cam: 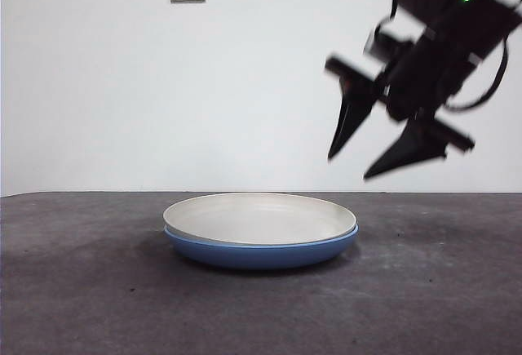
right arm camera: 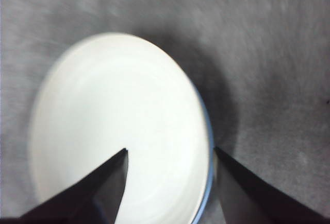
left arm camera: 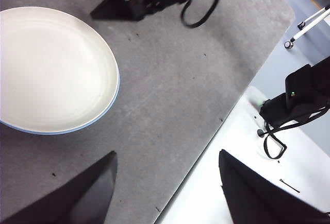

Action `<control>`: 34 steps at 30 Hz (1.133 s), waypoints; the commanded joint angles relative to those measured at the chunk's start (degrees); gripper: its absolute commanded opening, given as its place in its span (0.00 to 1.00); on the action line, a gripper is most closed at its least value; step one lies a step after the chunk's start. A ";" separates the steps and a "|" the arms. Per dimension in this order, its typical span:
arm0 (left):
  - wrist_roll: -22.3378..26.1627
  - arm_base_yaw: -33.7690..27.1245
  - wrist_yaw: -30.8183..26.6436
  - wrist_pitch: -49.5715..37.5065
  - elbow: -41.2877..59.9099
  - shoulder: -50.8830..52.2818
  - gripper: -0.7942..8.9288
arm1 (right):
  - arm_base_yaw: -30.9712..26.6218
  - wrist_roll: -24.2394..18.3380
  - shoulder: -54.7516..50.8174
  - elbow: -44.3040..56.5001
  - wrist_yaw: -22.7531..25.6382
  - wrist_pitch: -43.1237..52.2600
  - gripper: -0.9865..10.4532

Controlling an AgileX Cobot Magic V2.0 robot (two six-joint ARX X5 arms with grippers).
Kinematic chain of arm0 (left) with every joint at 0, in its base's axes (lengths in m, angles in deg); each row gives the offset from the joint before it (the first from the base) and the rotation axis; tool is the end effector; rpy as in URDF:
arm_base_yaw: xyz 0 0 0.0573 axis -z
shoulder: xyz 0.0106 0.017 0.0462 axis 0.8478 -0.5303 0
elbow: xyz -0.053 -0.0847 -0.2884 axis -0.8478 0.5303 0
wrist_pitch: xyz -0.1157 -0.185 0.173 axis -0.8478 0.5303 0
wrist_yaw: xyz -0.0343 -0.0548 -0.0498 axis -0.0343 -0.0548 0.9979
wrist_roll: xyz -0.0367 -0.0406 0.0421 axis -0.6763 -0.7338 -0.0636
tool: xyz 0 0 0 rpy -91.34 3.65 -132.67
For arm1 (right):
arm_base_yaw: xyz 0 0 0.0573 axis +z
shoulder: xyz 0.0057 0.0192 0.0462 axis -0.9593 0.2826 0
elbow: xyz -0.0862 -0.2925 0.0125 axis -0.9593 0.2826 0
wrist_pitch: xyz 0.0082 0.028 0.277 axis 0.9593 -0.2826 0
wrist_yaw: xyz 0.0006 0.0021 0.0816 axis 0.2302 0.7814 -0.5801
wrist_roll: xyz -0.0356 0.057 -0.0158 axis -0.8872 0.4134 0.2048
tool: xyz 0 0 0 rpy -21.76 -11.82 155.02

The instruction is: Pick up the white plate, put it on the blue plate, put it on desk

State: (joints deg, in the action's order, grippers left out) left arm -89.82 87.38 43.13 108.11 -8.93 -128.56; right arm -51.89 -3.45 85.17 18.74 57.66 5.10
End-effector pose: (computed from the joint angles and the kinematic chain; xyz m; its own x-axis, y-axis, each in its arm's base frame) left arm 0.1564 -0.1201 0.3880 0.2643 -0.7659 -0.5862 0.7456 0.5478 -0.3795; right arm 0.3217 0.1452 0.2318 0.5208 0.5358 -0.6646 -0.1793 0.8298 0.5285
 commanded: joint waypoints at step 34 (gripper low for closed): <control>1.07 0.28 0.15 -0.39 -0.50 -0.35 0.40 | 7.10 -18.53 -40.09 -1.11 -3.61 -43.45 0.31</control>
State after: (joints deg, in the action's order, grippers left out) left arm -89.82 87.38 43.13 108.11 -8.93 -128.56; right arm -45.14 -21.22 44.72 18.63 54.16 -38.83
